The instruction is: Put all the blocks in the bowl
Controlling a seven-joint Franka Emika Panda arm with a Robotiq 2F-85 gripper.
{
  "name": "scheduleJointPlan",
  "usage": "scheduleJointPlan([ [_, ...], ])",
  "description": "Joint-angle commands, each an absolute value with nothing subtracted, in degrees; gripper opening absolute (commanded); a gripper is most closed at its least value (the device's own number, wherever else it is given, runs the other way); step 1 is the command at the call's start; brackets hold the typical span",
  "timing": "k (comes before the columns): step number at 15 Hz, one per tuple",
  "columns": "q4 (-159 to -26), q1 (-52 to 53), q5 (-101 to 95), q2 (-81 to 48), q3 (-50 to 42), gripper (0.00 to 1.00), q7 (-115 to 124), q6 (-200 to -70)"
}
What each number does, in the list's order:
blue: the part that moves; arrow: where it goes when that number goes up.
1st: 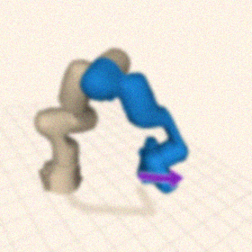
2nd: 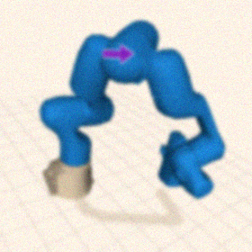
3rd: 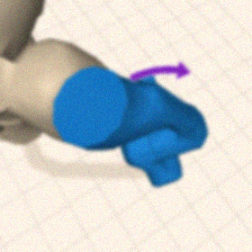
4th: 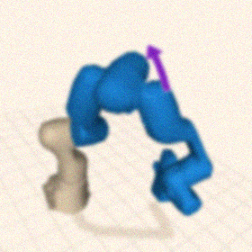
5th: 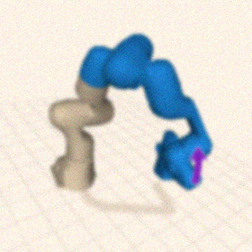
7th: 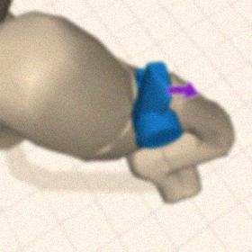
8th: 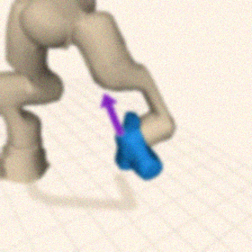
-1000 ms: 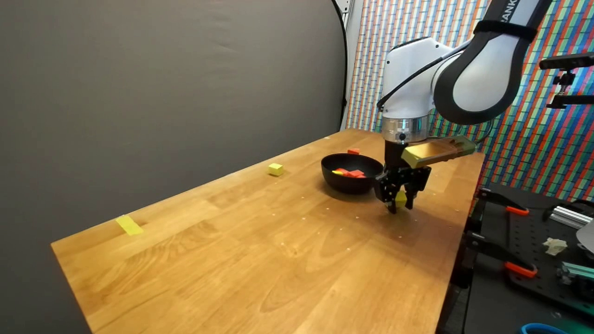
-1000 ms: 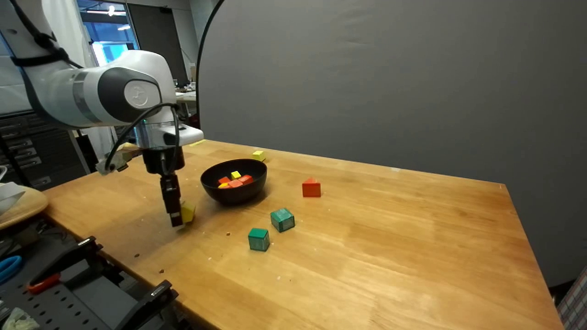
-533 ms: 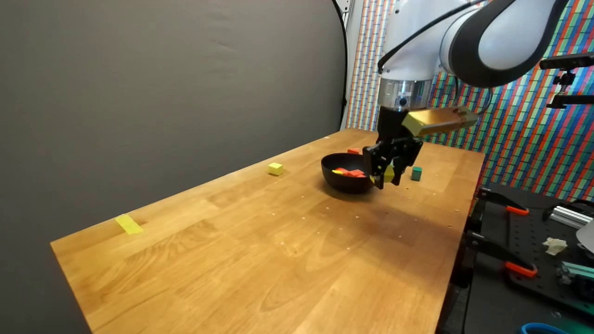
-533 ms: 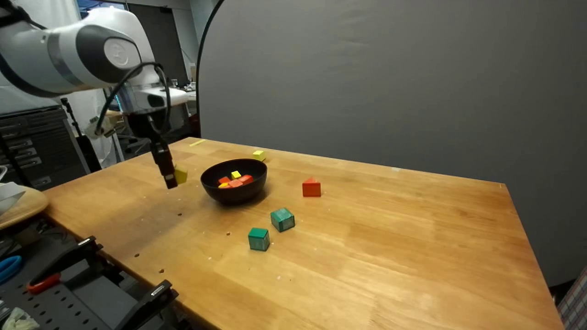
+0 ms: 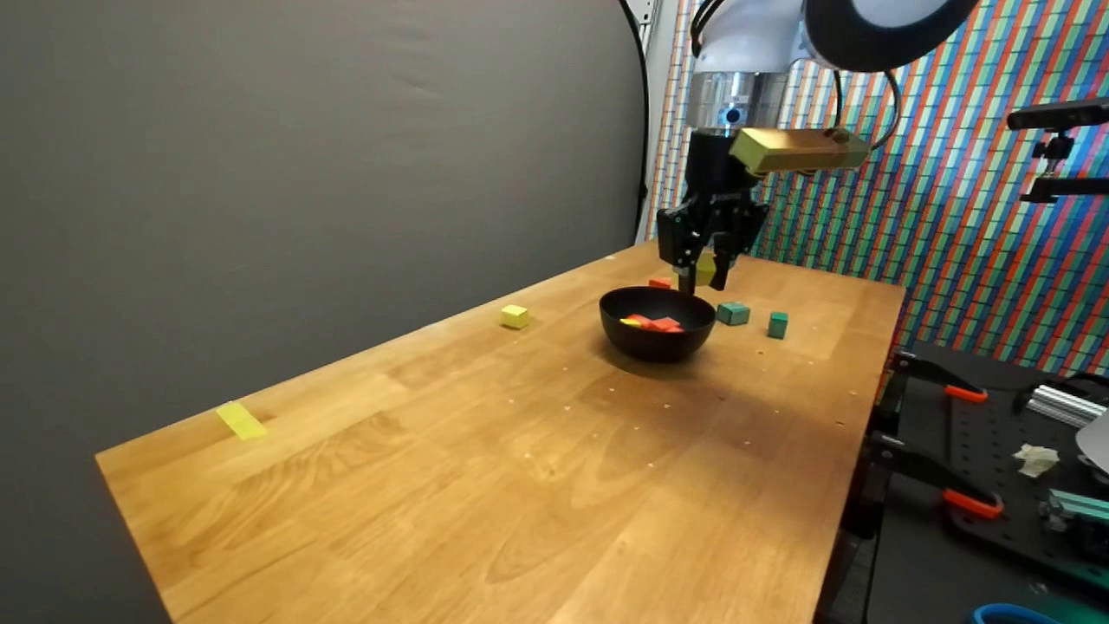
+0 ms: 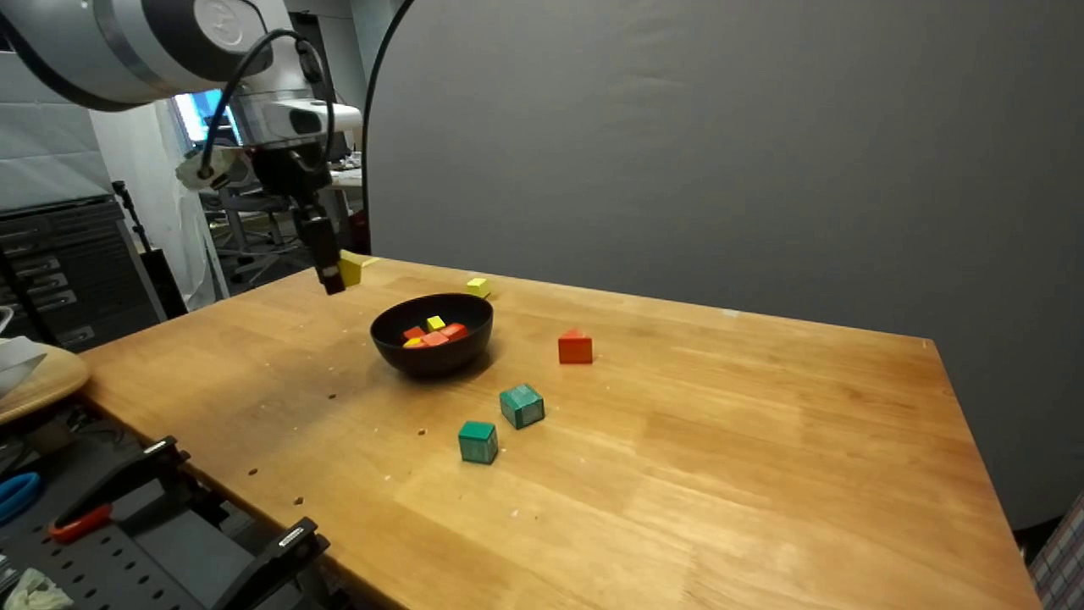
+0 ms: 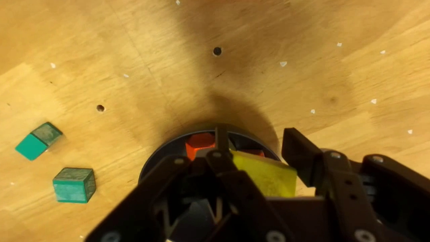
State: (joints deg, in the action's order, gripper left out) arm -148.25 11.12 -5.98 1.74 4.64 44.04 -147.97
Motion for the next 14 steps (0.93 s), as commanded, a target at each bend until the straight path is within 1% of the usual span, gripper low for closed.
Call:
scheduleJointPlan([
  [1,-139.12,8.26,-3.15,-8.23,4.65,0.21,39.26,-146.25],
  [3,-134.67,7.82,-2.78,-12.18,3.99,0.21,38.76,-144.96],
  [4,-132.56,7.74,-1.87,-13.79,3.86,0.71,38.25,-144.36],
  [5,-130.68,7.57,0.34,-14.83,4.25,0.72,36.77,-143.61],
  [7,-127.86,8.31,2.47,-15.29,4.85,0.85,35.4,-142.72],
  [8,-126.91,9.59,0.98,-14.43,4.73,0.94,35.89,-142.78],
  [9,-126.03,10.81,-1.18,-13.54,4.58,0.99,36.12,-142.9],
  [11,-122.38,12.67,-3.26,-11.35,5.92,1.0,33.16,-136.87],
  [14,-117.36,12.11,4.98,-8.05,9.76,1.0,23.5,-123.04],
])
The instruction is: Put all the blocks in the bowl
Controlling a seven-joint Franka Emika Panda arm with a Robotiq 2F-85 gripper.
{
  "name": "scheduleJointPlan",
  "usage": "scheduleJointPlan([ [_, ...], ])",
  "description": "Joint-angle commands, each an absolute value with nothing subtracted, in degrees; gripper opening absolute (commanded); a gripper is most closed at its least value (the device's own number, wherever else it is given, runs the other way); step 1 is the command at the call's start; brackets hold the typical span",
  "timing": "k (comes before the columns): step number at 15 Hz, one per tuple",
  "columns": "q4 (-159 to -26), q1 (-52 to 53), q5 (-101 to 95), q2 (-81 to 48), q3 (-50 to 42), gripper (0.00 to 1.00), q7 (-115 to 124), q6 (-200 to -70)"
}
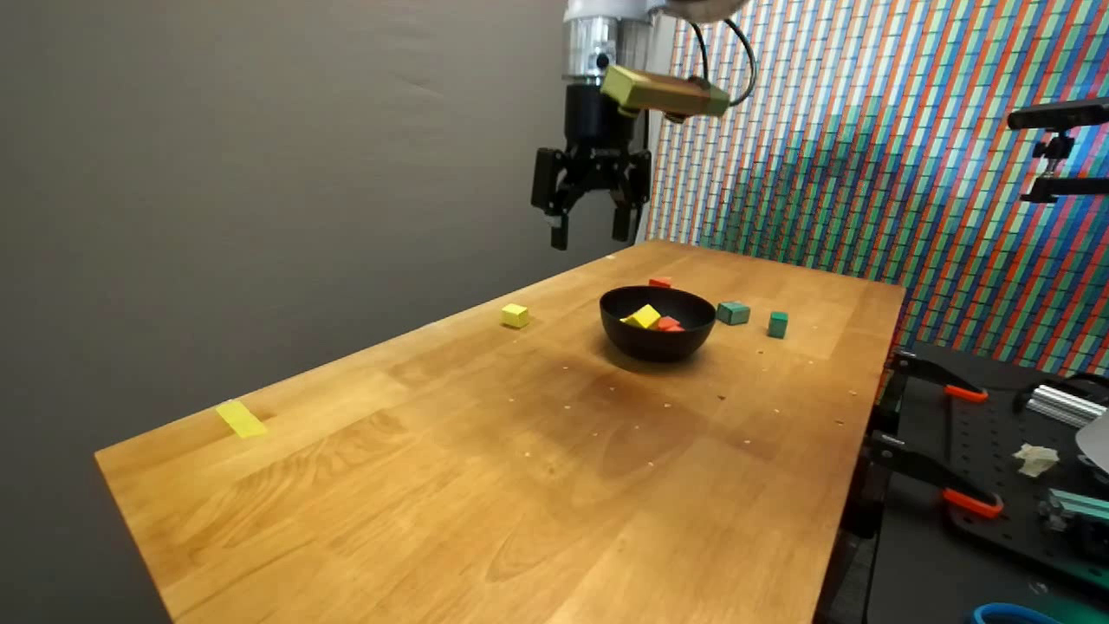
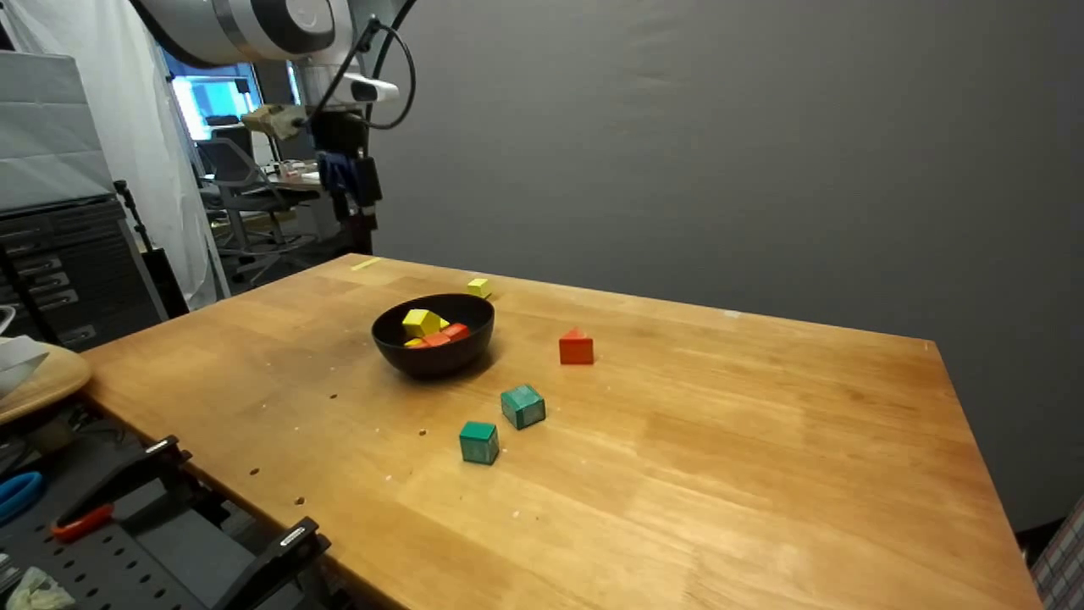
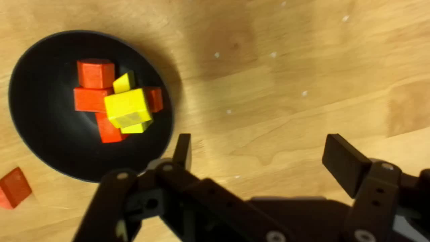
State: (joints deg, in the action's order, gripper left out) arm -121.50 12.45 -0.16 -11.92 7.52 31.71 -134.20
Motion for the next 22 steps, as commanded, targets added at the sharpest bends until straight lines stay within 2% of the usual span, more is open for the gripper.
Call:
scheduleJointPlan([
  [1,-119.69,12.88,1.74,-10.76,8.41,1.0,29.22,-129.78],
  [5,-119.53,13.03,2.19,-10.28,8.54,1.0,28.98,-128.37],
  [13,-117.16,12.0,-4.97,-21.22,4.86,1.0,17.86,-157.22],
  [14,-119.52,12.96,-3.17,-18.2,5.01,1.0,20.25,-153.18],
  [19,-118.79,13.52,-4.27,-21.32,3.46,1.0,19.21,-156.5],
  [22,-116.29,16.53,-10.98,-24.49,-1.87,1.0,22.99,-156.04],
])
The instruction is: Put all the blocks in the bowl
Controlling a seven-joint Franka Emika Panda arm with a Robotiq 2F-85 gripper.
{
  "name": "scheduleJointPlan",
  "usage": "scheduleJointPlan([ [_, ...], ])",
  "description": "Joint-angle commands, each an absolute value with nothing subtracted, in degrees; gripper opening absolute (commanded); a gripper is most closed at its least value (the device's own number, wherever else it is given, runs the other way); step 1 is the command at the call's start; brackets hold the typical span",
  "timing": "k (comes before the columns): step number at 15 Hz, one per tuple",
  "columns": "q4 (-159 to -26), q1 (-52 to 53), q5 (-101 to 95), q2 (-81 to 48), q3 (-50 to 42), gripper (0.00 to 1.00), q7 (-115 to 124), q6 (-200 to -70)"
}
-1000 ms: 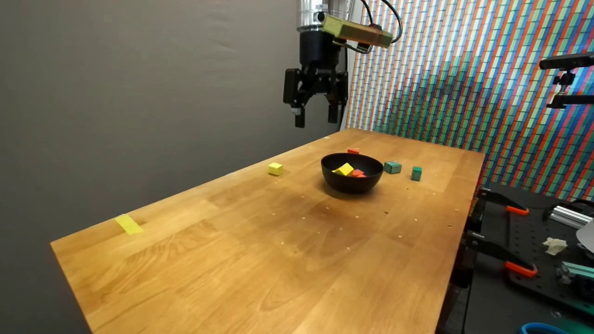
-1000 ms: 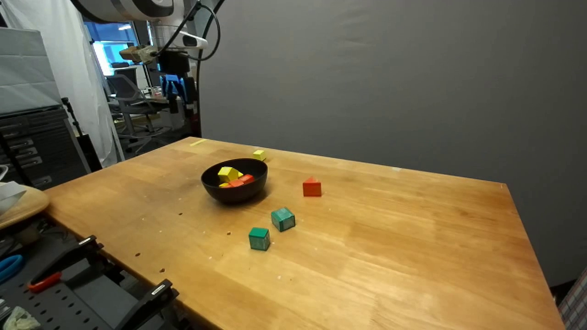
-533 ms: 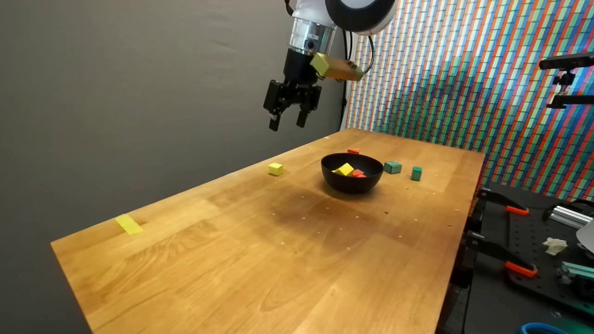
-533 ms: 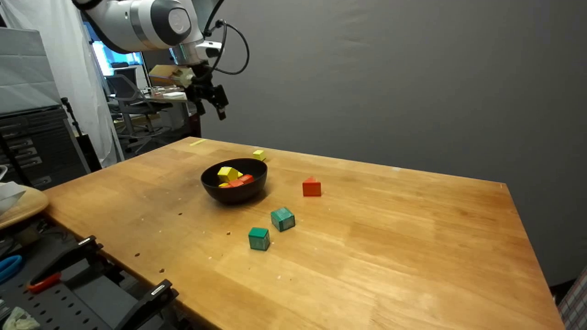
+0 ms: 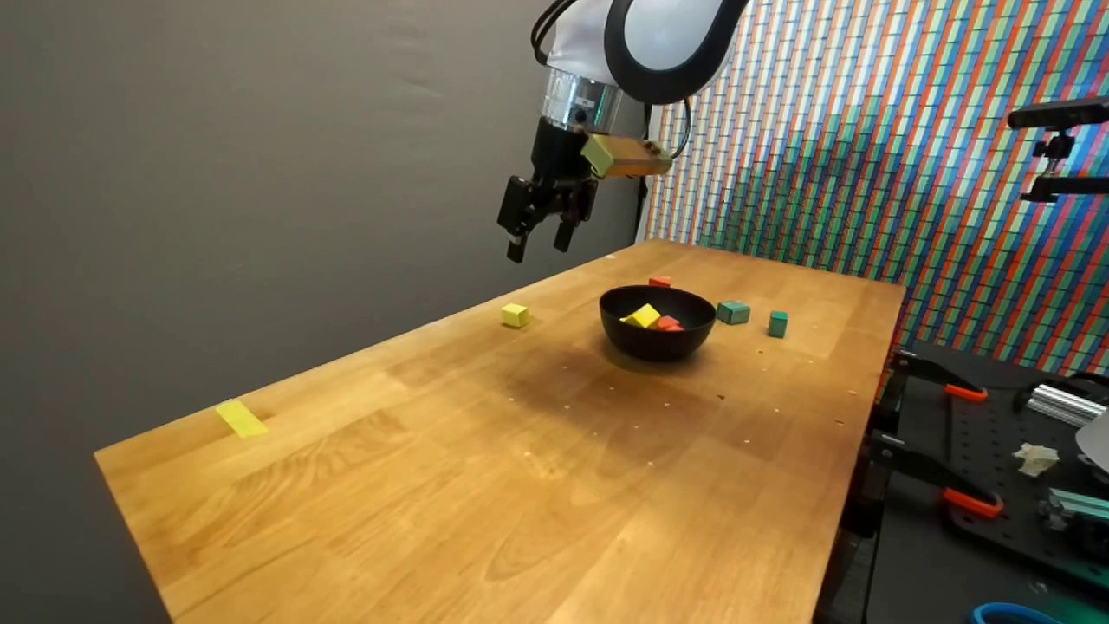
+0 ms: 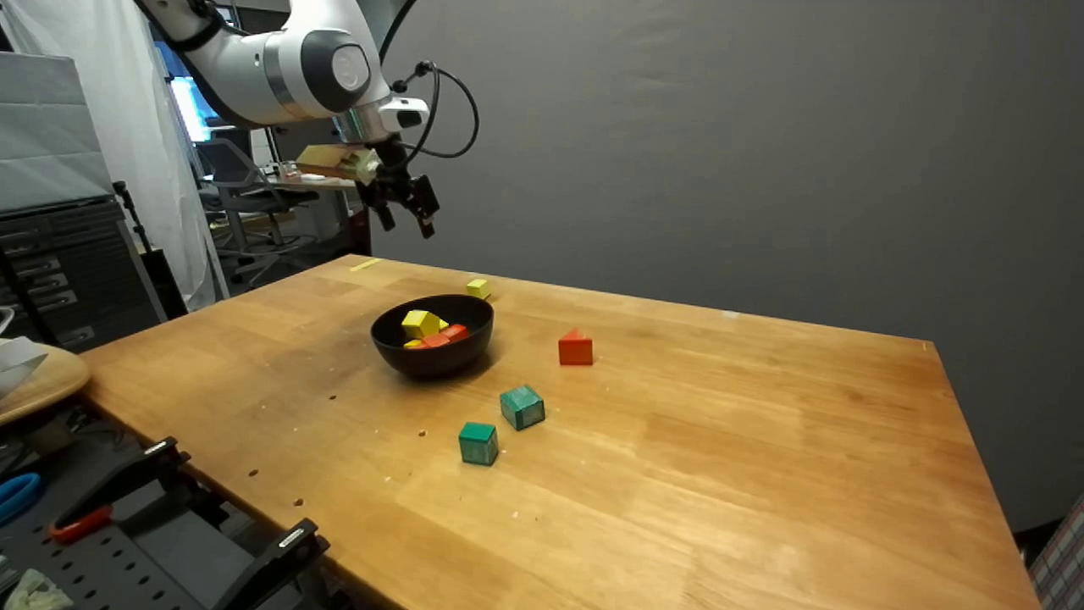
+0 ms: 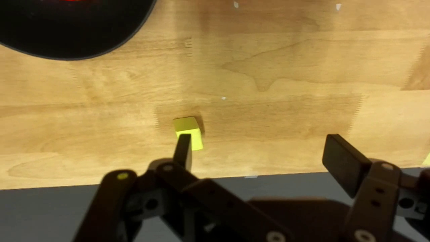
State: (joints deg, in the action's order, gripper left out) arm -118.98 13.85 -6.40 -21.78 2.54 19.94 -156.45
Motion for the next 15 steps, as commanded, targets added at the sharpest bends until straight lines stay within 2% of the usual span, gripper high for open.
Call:
scheduleJointPlan([
  [1,-115.12,17.01,-12.46,-25.76,-3.14,1.0,23.35,-156.01],
  [11,-96.29,14.11,-11.31,-43.05,-2.64,1.0,12.36,-151.8],
  [12,-94.81,14.25,-11.41,-44.28,-2.79,0.94,11.96,-151.02],
  [13,-93.51,14.38,-11.49,-45.32,-2.92,0.75,11.72,-150.45],
  [15,-91.04,14.38,-11.41,-47.06,-2.82,0.59,11.16,-149.31],
])
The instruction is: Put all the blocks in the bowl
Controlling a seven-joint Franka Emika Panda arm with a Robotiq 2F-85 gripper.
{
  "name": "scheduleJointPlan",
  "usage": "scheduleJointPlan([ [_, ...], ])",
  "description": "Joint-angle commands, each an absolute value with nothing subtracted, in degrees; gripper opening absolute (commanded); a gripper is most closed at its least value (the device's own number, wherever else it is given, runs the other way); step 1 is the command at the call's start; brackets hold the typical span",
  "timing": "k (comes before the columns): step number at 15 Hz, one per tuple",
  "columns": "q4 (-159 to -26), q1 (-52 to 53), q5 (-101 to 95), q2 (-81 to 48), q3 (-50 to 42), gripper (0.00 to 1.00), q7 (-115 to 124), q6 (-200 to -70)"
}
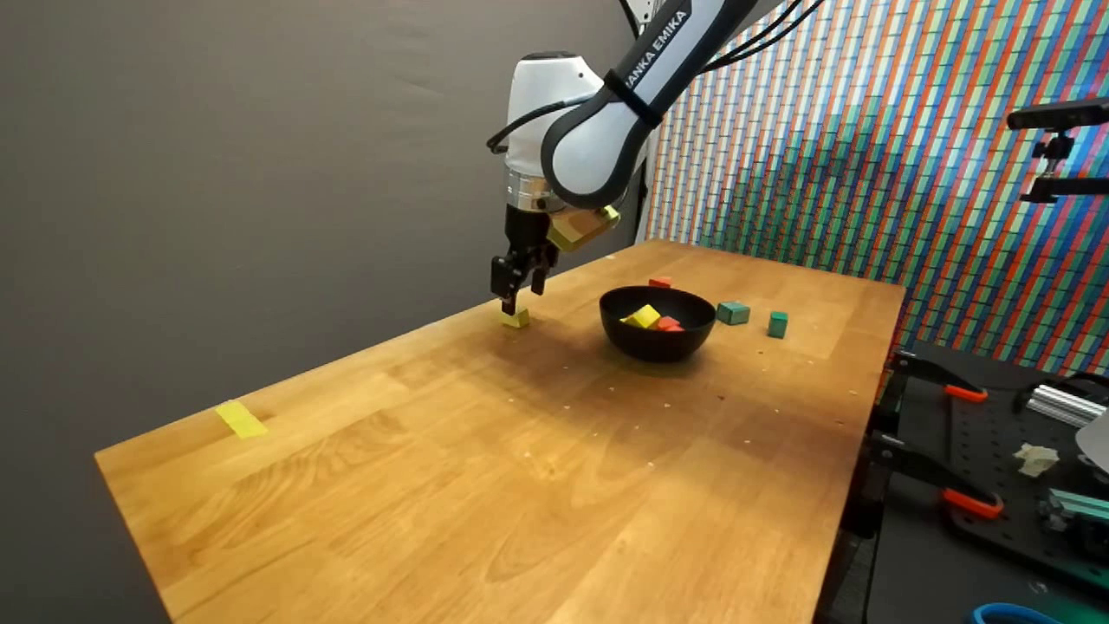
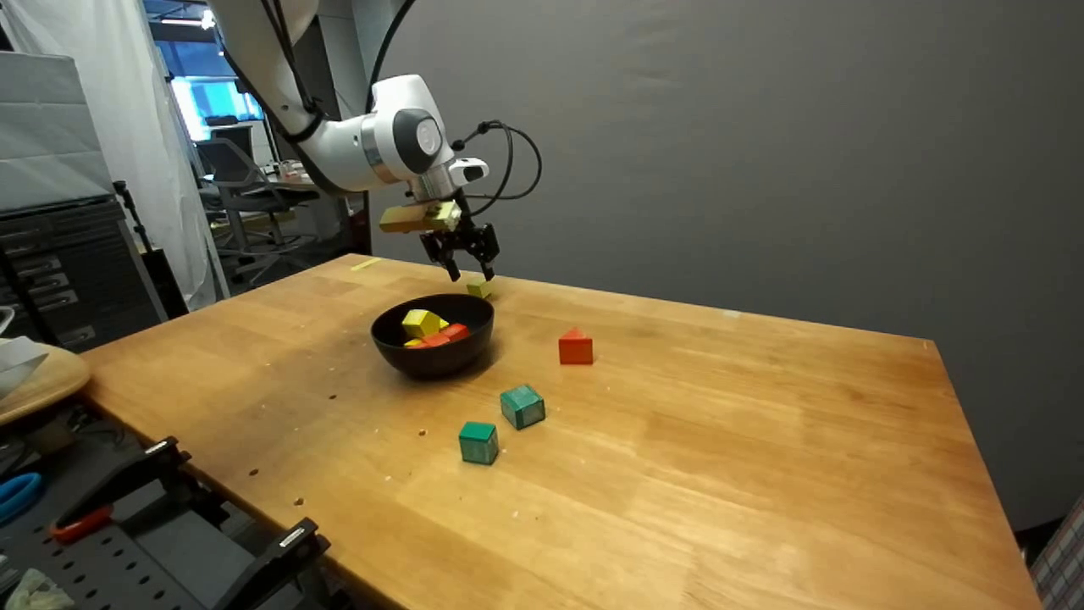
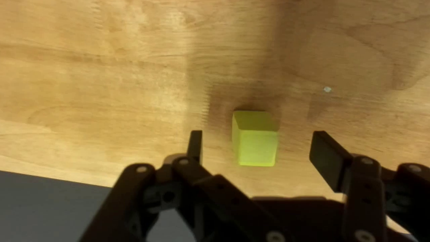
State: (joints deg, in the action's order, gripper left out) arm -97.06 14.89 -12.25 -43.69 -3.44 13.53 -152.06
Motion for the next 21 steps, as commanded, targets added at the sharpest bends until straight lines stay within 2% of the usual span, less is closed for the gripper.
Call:
scheduleJointPlan([
  [1,-89.9,14.38,-11.31,-47.81,-2.71,0.51,10.95,-148.91],
  [6,-85.72,14.27,-10.56,-50.11,-2.29,0.13,11.11,-146.36],
  [7,-85.66,14.18,-10.27,-49.77,-2.11,0.11,11.25,-146.02],
  [14,-96.59,14.99,-8.92,-33.57,0.01,0.16,11.93,-132.64],
  [21,-115.09,13.48,-10.08,-15.89,-2.46,0.15,25.61,-130.76],
])
